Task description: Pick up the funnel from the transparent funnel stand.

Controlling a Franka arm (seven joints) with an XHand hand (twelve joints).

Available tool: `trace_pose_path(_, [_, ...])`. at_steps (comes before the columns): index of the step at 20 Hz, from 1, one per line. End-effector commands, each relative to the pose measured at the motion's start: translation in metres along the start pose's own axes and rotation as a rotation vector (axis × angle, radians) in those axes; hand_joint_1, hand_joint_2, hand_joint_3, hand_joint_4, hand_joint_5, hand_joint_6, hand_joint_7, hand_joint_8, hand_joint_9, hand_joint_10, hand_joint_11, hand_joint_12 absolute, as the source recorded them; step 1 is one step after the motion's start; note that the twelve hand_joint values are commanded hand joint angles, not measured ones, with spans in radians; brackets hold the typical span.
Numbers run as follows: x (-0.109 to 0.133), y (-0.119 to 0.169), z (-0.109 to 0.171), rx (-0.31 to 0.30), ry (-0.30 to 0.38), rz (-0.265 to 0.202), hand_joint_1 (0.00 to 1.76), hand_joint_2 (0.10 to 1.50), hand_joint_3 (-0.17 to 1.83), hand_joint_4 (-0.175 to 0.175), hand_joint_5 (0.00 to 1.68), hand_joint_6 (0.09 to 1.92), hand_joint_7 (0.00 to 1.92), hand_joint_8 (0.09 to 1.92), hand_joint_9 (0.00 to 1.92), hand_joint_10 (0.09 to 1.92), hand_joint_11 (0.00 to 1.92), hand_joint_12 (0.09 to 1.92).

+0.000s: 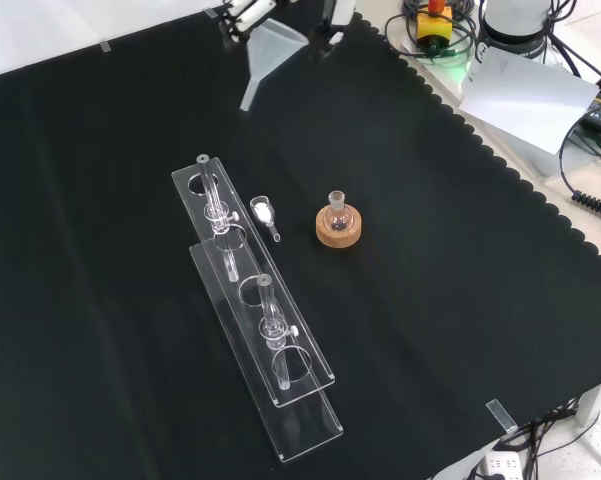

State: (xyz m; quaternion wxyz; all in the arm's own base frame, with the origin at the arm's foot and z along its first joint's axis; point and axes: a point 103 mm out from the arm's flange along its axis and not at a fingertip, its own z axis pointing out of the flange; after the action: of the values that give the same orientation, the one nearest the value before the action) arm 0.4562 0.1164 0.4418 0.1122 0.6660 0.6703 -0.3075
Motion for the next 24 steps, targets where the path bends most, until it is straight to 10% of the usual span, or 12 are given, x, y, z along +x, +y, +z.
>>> trace_pose_path(1, [0.008, -0.034, 0.017, 0.073, 0.003, 0.015, 1.11, 0.55, 1.13, -0.045, 0.39, 0.39, 0.47, 0.65, 0.85, 0.41, 0.69, 1.23])
trace_pose_path(24, [0.032, -0.031, 0.124, 0.283, -0.087, -0.041, 1.16, 0.54, 1.20, -0.032, 0.48, 0.35, 0.53, 0.61, 0.86, 0.42, 0.65, 1.24])
